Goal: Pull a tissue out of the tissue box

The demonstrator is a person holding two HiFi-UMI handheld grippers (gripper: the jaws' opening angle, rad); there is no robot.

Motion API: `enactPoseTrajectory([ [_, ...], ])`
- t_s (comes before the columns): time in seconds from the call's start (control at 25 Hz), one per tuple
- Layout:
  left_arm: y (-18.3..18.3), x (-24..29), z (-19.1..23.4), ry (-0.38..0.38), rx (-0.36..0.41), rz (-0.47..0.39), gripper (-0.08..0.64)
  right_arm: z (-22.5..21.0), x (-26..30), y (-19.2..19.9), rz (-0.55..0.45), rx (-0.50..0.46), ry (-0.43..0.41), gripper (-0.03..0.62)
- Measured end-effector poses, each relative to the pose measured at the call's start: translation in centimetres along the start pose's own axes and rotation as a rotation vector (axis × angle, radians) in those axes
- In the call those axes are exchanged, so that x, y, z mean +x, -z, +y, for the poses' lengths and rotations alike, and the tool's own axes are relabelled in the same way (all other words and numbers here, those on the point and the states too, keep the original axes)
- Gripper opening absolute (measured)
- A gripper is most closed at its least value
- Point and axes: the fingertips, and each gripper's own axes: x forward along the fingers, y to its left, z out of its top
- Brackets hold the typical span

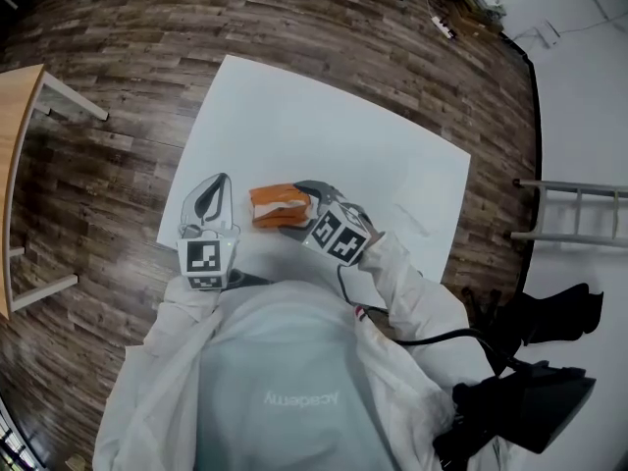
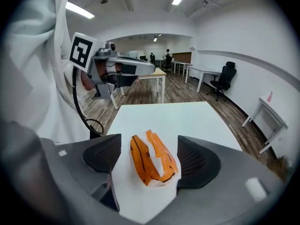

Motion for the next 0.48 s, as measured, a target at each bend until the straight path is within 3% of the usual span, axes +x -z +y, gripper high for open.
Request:
enactPoseTrajectory([
  [0.2,0.2,-0.4,0.2,-0.015,-0.012,-0.003,0.000,-0.2,1.6,1.4,0.106,-0.099,0.015,0.314],
  [0.48,0.4,-0.7,0.1,-0.021,-0.026,-0.003,0.000,-0.3,3.3,2.3,0.172,-0.175,0.021,0.227],
])
